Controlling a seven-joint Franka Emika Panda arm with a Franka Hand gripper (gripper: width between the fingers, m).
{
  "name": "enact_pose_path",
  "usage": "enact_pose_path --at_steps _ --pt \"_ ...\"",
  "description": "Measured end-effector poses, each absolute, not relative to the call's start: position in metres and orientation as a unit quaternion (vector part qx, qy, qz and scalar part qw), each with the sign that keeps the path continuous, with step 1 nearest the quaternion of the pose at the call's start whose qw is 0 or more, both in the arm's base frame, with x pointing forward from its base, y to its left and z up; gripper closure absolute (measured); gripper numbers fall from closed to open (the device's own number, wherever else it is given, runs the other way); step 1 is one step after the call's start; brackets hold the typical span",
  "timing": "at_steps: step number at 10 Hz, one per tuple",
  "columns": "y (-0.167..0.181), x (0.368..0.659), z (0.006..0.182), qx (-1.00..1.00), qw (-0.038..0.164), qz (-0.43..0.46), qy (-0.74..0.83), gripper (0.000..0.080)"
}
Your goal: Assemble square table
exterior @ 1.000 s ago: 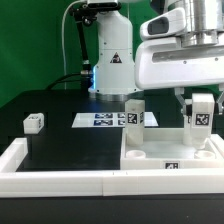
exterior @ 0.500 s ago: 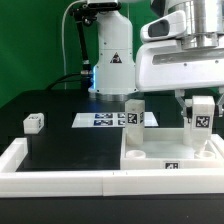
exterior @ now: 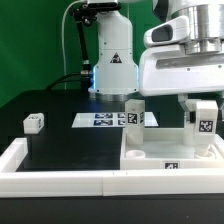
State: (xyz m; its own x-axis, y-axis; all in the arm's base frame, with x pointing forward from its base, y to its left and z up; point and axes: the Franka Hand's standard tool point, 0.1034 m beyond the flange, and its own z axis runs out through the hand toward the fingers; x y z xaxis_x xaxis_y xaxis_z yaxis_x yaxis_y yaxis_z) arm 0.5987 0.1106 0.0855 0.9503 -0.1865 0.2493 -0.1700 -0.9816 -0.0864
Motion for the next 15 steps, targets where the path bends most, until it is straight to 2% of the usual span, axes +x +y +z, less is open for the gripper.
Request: enact_pose_path --at_steps 3,5,13,14,15 --pt "0.114 0.600 0.083 -0.986 0.032 -0.138 0.087 0.0507" --pt "0.118 0.598 0.073 -0.987 0.029 -0.134 0.083 0.0507" --pt "0.120 0.601 0.073 -0.983 0.030 -0.161 0.078 0.0507" --pt "0.120 0.601 0.072 -0.983 0.030 -0.161 0.077 0.0427" --pt "0.120 0.601 0.072 -0.983 0.030 -0.161 0.077 0.0427"
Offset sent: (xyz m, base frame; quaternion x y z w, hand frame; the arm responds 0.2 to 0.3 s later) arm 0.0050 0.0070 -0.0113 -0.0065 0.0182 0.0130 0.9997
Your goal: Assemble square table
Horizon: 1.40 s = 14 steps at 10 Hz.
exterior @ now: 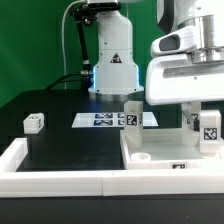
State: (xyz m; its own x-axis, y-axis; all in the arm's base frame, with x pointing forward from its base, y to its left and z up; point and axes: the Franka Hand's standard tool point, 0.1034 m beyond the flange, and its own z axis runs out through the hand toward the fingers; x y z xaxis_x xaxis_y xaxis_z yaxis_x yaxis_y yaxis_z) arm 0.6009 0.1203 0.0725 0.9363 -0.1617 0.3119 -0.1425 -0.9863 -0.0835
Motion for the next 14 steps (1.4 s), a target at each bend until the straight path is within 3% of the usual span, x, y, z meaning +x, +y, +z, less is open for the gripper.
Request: enact_pose_path --at_steps 1,2,7,9,12,14 --pt "0.120 0.601 0.072 -0.983 0.030 -0.161 0.077 0.0224" --pt "0.120 0.601 0.072 -0.983 0.030 -0.161 0.077 0.0171" --pt "0.120 0.601 0.073 -0.984 0.029 -0.159 0.075 0.0150" --pt "0.118 0.603 0.091 -0.985 0.033 -0.154 0.070 0.0150" --pt "0.116 0.601 0.091 -0.988 0.031 -0.138 0.068 0.0150" --pt "0.112 0.596 0.089 -0.995 0.029 -0.072 0.068 0.0150"
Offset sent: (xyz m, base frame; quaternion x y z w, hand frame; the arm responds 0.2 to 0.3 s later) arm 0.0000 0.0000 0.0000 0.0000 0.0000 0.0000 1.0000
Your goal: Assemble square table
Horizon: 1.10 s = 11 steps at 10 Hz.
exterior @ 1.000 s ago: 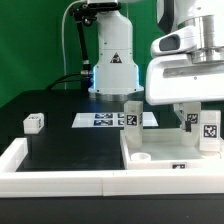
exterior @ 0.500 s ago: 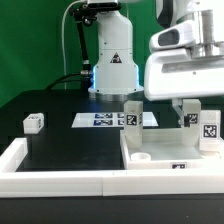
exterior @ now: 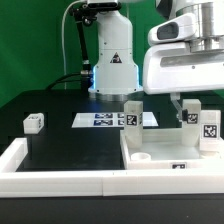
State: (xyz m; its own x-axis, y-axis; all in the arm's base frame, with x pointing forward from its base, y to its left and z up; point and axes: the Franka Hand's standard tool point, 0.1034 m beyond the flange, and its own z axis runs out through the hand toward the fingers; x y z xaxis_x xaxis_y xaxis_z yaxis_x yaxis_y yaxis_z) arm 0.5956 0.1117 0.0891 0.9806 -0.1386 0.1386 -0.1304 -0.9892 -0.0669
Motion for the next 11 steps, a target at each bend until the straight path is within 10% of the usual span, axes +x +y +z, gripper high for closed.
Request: enact_pose_path --at_steps 11 --pt "0.123 0.594 0.081 -0.996 0.027 0.013 0.089 0.0187"
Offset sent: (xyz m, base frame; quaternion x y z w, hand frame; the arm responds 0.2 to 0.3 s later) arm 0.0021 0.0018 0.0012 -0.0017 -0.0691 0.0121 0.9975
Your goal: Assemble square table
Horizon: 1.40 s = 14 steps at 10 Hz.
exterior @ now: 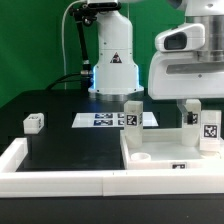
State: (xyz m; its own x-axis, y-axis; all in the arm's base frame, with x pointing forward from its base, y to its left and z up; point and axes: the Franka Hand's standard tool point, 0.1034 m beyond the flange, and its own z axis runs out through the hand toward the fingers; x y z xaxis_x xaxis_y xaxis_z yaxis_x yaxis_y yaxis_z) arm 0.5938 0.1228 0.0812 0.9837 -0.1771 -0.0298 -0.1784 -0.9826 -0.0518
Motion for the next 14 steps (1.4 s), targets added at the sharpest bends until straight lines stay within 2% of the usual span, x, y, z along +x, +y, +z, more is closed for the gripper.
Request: enact_pose_path --at_steps 2,7,10,11,14 --pt "0.1224 0.5932 0.0804 -0.996 0.027 0.013 0.089 0.0509" --pt "0.1221 0.5933 0.0805 -0.994 0.027 0.013 0.104 0.0509" --pt "0.1248 0.5953 0.0801 -0.953 0.037 0.000 0.300 0.0508" --pt "0.1239 0.5961 0.0797 -0.932 0.047 0.002 0.361 0.0508" --pt "0.1253 0.5970 0.0798 -0.878 0.049 0.009 0.477 0.0508"
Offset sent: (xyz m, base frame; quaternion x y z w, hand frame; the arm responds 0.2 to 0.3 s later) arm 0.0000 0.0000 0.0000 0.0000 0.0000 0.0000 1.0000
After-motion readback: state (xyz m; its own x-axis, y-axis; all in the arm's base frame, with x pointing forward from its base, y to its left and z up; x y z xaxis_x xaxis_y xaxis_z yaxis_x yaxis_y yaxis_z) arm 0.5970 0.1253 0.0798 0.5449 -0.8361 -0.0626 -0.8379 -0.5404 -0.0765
